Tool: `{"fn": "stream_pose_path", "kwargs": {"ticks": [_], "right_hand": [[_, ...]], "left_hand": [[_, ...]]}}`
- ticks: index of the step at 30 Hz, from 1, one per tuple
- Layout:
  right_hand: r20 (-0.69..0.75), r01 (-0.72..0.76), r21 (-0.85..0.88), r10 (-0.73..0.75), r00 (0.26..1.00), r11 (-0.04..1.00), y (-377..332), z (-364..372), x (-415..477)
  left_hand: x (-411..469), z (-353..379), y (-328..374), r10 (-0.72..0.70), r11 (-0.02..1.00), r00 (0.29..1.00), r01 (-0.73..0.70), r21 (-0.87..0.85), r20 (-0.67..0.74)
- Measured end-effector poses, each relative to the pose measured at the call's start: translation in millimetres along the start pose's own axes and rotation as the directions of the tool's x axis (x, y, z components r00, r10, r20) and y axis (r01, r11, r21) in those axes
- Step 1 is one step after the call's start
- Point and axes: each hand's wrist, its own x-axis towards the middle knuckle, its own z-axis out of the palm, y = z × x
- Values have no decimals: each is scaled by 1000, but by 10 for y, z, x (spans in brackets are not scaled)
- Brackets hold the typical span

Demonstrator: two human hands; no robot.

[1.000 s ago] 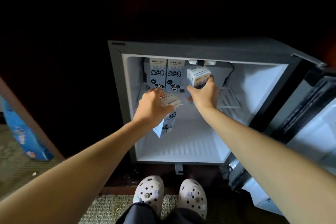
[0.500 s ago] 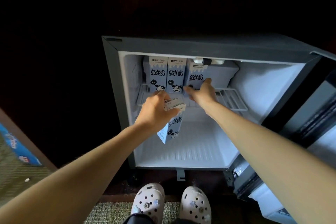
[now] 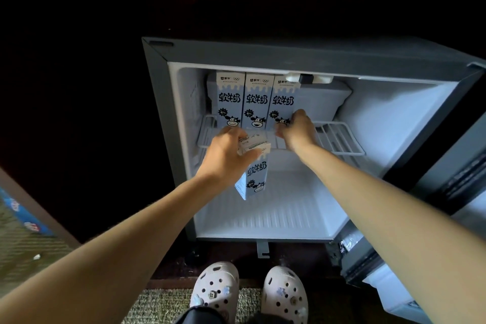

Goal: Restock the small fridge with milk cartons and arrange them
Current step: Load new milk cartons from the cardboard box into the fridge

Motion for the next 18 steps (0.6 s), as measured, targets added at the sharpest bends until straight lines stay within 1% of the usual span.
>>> {"fn": "stream_pose_path", "kwargs": {"ticks": [1, 2, 3, 4, 5, 6, 8, 9, 10, 11, 12, 14, 16, 18], "right_hand": [[0, -5, 44, 5, 1000, 999, 3, -26, -31], [-29, 7, 91, -4, 1000, 996, 4, -62, -92], [-90, 44, 104, -35, 995, 994, -5, -118, -203], [-152, 103, 78, -90, 984, 992, -8, -178, -341], [-173, 179, 33, -171, 970, 983, 3, -239, -498], [-124, 266, -1, -264, 957, 964, 29, -294, -655], [132, 389, -15, -383, 914, 921, 71, -381, -949], [261, 408, -34, -386, 885, 913, 96, -393, -1046], [340, 397, -58, -356, 870, 916, 109, -400, -1114], [349, 358, -72, -313, 884, 931, 103, -401, -1154], [303, 316, -54, -286, 909, 947, 83, -404, -1172], [137, 265, 15, -264, 955, 964, 34, -433, -1154], [-6, 264, 59, -264, 964, 963, 28, -491, -1087], [-95, 278, 51, -272, 958, 959, 47, -561, -1006]], "left_hand": [[-27, -8, 6, -12, 1000, 1000, 11, -6, -15], [-55, -16, 15, -24, 1000, 999, 24, -15, -34], [-86, -29, 29, -35, 999, 998, 34, -24, -55], [-114, -41, 50, -44, 999, 996, 41, -34, -77], [-142, -56, 82, -48, 998, 994, 44, -44, -99], [-164, -68, 125, -48, 998, 992, 42, -53, -119], [-197, -84, 241, -25, 998, 988, 15, -65, -154], [-209, -84, 308, -5, 998, 985, -6, -68, -170], [-219, -76, 376, 15, 997, 983, -28, -68, -183], [-227, -64, 445, 37, 996, 981, -51, -68, -189], [-236, -46, 513, 61, 994, 980, -76, -72, -188], [-260, -1, 649, 119, 987, 977, -136, -90, -175], [-262, 39, 757, 170, 975, 971, -191, -114, -170], [-215, 78, 784, 200, 967, 972, -216, -136, -125]]}}
